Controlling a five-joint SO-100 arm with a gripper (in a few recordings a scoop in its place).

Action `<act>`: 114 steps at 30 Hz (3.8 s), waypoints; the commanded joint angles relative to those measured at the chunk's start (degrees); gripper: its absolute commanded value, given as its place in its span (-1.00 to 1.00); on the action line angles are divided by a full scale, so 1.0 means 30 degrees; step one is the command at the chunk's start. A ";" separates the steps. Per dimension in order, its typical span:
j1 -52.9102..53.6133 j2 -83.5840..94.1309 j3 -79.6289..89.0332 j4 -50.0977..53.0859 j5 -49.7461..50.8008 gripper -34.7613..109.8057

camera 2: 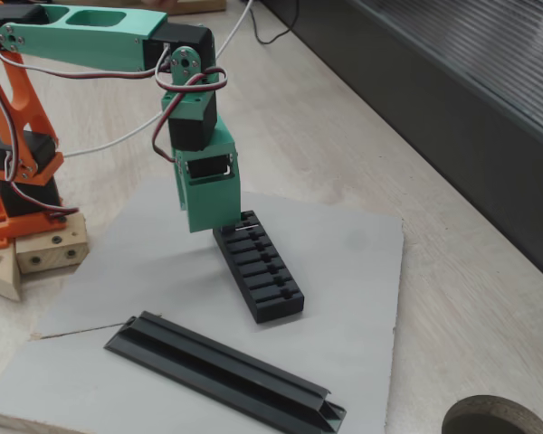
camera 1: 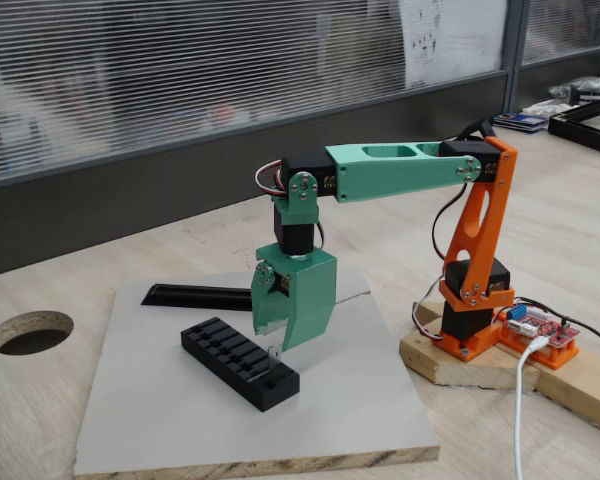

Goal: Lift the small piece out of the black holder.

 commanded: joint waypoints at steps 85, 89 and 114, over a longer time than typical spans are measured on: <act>-0.0176 -0.1289 -0.0088 0.0000 0.0498 -0.03; -0.0176 -0.1289 -0.0234 0.0000 0.0498 -0.03; -0.0146 -0.1289 -0.0117 0.0029 0.0293 -0.14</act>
